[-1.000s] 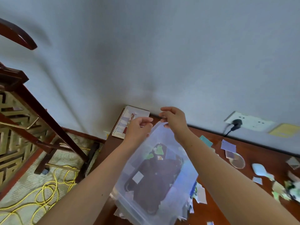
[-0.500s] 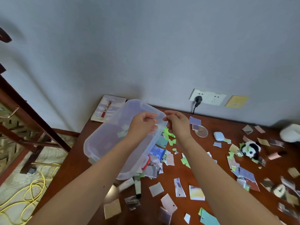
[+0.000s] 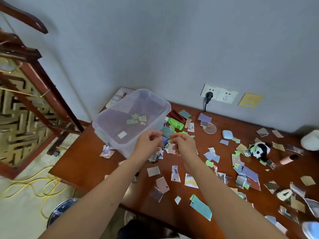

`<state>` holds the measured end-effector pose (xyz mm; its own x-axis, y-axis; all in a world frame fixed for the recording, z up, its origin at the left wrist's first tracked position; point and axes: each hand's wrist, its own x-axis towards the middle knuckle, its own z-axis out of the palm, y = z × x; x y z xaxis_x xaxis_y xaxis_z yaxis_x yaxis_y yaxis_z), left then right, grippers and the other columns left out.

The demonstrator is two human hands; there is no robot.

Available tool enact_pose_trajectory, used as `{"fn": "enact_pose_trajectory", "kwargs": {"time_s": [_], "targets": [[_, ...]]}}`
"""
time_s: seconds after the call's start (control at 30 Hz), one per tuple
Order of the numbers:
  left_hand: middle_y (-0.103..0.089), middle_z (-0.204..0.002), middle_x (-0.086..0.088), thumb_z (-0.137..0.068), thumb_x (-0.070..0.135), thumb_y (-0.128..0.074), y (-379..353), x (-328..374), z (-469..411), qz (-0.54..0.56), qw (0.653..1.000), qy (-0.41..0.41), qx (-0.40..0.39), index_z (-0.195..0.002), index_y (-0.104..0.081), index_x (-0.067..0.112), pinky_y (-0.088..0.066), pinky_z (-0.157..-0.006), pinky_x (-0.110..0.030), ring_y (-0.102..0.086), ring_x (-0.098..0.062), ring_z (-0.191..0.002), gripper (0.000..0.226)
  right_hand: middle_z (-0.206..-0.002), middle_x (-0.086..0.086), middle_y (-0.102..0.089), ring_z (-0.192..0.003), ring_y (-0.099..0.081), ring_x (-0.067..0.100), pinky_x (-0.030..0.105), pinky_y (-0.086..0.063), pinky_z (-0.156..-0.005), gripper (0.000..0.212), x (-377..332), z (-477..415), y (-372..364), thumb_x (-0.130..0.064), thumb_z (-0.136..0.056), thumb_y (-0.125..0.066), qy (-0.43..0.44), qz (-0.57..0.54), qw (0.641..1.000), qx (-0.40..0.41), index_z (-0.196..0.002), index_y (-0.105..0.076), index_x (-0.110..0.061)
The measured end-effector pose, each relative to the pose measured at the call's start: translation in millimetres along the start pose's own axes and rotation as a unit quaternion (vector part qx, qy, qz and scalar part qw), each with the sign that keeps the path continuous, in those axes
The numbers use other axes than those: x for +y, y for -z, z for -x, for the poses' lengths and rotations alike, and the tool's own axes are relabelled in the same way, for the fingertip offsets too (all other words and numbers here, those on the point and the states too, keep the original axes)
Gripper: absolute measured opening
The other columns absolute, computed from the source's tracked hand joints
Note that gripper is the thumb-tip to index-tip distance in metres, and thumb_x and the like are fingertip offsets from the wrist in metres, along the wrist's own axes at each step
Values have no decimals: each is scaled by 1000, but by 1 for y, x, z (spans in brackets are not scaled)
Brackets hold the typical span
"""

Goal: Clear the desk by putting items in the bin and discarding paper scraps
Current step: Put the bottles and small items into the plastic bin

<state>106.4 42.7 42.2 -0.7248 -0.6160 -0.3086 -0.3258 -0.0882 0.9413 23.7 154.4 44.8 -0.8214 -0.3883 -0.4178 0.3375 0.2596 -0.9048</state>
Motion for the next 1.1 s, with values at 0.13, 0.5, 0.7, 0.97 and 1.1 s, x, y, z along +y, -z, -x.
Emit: {"fn": "enact_pose_trajectory", "kwargs": {"time_s": [0.13, 0.5, 0.7, 0.97, 1.1], "targets": [[-68, -86, -4, -90, 4, -59, 5, -26, 27, -12, 998, 25, 47, -95, -65, 18, -54, -65, -25, -66, -15, -75, 16, -76, 5, -64, -54, -48, 14, 20, -34, -42, 24, 21, 11, -3, 1, -87, -49, -22, 29, 998, -52, -88, -67, -14], [-70, -89, -6, -87, 6, -63, 38, -78, 65, -23, 982, 87, 167, -104, -67, 12, -55, -74, -29, -67, -19, -82, 19, -80, 3, -65, -64, -55, 12, 25, -41, -55, 21, 58, 18, -33, -6, -91, -48, -57, 92, 984, -138, -94, -66, -17], [-70, -93, 0, -84, 12, -65, 66, -103, 50, -21, 977, 127, 170, -94, -68, 24, -57, -77, -32, -67, -15, -86, 16, -80, 3, -63, -69, -56, 12, 24, -46, -58, 16, 66, 6, -63, -7, -93, -51, -74, 127, 978, -145, -93, -64, -18], [-62, -110, 6, -79, 18, -64, 92, -123, 6, -195, 968, 116, 109, -98, -63, 36, -53, -88, -37, -62, -11, -98, 26, -87, 6, -65, -75, -64, 21, 45, -59, -79, 13, 87, -19, -107, -16, -90, -61, -112, 218, 961, -132, -102, -59, -16], [-59, -116, 5, -81, 19, -60, 99, -128, -10, -345, 931, 92, 75, -116, -65, 30, -46, -92, -39, -51, -18, -112, 37, -100, 6, -66, -91, -65, 26, 44, -56, -82, 17, 98, -29, -124, -26, -84, -63, -96, 322, 933, -127, -98, -53, -24]]}}
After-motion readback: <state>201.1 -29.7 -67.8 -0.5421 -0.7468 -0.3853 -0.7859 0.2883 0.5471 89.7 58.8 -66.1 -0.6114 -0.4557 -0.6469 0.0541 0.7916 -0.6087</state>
